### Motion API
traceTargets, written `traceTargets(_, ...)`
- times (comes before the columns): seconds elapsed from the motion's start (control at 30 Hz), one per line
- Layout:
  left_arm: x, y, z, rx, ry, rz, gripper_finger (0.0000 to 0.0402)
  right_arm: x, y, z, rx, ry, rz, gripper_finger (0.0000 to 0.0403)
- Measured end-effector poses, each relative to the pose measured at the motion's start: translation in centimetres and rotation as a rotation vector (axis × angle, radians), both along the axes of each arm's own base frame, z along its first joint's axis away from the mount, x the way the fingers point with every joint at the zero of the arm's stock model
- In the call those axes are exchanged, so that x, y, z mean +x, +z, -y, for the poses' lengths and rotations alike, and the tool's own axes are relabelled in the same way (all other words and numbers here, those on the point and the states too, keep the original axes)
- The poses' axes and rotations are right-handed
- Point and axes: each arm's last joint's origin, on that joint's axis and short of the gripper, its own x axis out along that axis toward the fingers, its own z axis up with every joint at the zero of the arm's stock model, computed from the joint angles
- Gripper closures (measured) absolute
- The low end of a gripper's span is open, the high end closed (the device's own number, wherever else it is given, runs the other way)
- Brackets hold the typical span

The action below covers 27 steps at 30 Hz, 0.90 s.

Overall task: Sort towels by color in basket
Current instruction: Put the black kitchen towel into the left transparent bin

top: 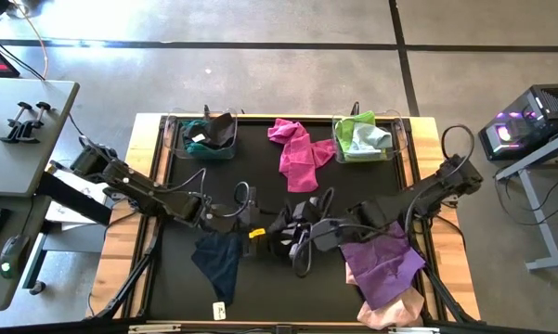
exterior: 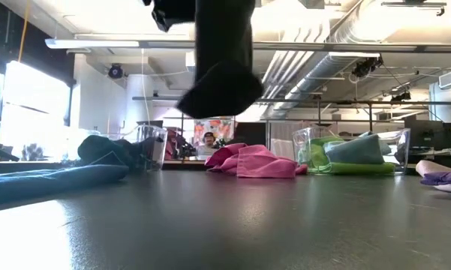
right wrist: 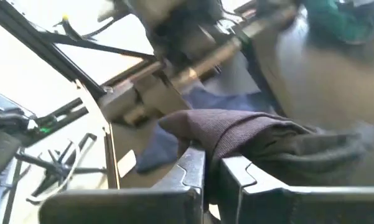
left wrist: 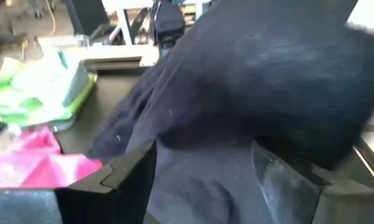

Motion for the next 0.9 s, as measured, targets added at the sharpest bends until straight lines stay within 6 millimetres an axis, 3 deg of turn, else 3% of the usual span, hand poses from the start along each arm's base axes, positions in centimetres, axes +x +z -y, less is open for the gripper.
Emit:
traceTargets(0.37, 1.8, -1.6, 0.3, -0.220, -0.048, 0.020, 0.0168, 1.1, 0.9, 1.1, -0.061, -0.059, 0.119, 0.0390)
traceTargets(0.5, 2.1, -1.6, 0.5, -0.247, -0.067, 0.057, 0.0221, 1.1, 0.9, 1.3, -0.077, -0.087, 0.122, 0.0390)
traceTargets(0.73, 1.2, -1.0, 0.0, -0.280, 0.030, 0.020, 0.0384, -0.2, 0.4, 1.2, -0.090, -0.119, 0.019, 0.0390)
traceTargets(0.9, -0.1, -0.6, -0.9, -0.187, 0.148, -0.047, 0.0382, -2.3, 0.0, 1.2, -0.062, -0.217, -0.091, 0.0390)
